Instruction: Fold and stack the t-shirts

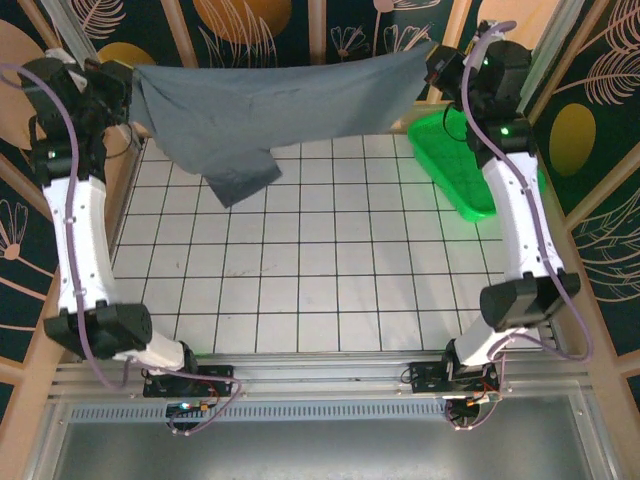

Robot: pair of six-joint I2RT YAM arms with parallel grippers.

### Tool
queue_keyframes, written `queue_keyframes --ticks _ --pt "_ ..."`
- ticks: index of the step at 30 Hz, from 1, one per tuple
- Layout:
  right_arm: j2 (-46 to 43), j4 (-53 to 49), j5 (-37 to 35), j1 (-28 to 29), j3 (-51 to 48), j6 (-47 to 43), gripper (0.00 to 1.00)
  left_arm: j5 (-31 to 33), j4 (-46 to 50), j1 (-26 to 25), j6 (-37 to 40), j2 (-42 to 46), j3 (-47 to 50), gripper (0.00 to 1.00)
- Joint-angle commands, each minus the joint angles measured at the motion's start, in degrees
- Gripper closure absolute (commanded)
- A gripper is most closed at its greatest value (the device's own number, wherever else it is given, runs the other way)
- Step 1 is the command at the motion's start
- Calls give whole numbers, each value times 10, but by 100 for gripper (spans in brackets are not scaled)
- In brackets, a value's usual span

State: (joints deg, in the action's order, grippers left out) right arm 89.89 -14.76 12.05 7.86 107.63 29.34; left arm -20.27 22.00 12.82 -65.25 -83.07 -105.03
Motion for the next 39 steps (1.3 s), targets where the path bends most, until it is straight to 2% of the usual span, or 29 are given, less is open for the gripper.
queue_keyframes --ticks 1,8,12,15,17,20,22,25,26,27,28,29,31,34,35,39 --pt "-96 71 -5 -3 -71 7 100 55 -94 6 -11 95 80 100" --pt "-293 132 -38 2 -266 8 100 93 -226 5 -40 279 256 100" --pt "-362 121 -57 1 -298 -2 100 116 -251 6 -45 347 283 100" --pt "-366 118 -66 1 -296 -4 100 127 -246 6 -59 355 273 100" --pt "-337 116 -71 1 -283 -3 100 129 -231 5 -73 332 261 100" --pt "-242 113 -61 1 -247 1 100 126 -185 5 -91 260 253 100" --pt "-159 110 -63 2 -223 6 100 131 -202 5 -94 206 287 100" --pt "-17 114 -57 -4 -174 13 100 123 -282 5 -80 90 332 100" --pt "38 110 -35 -10 -144 19 90 107 -294 5 -79 35 324 98" --pt "94 96 -5 -18 -105 26 71 74 -310 5 -79 -22 306 83" --pt "140 72 14 -23 -63 30 55 41 -308 5 -78 -68 281 59" --pt "187 33 17 -24 -14 28 45 18 -283 2 -71 -115 250 35" --pt "245 -23 18 -24 44 20 39 17 -220 -6 -25 -156 200 17" --pt "239 -32 7 -15 8 18 34 46 -151 -10 22 -146 202 15" --pt "221 -28 -1 -10 -25 16 30 59 -136 -10 37 -123 221 16" --pt "146 -4 -15 16 -168 26 30 59 -126 -11 56 -56 345 20"
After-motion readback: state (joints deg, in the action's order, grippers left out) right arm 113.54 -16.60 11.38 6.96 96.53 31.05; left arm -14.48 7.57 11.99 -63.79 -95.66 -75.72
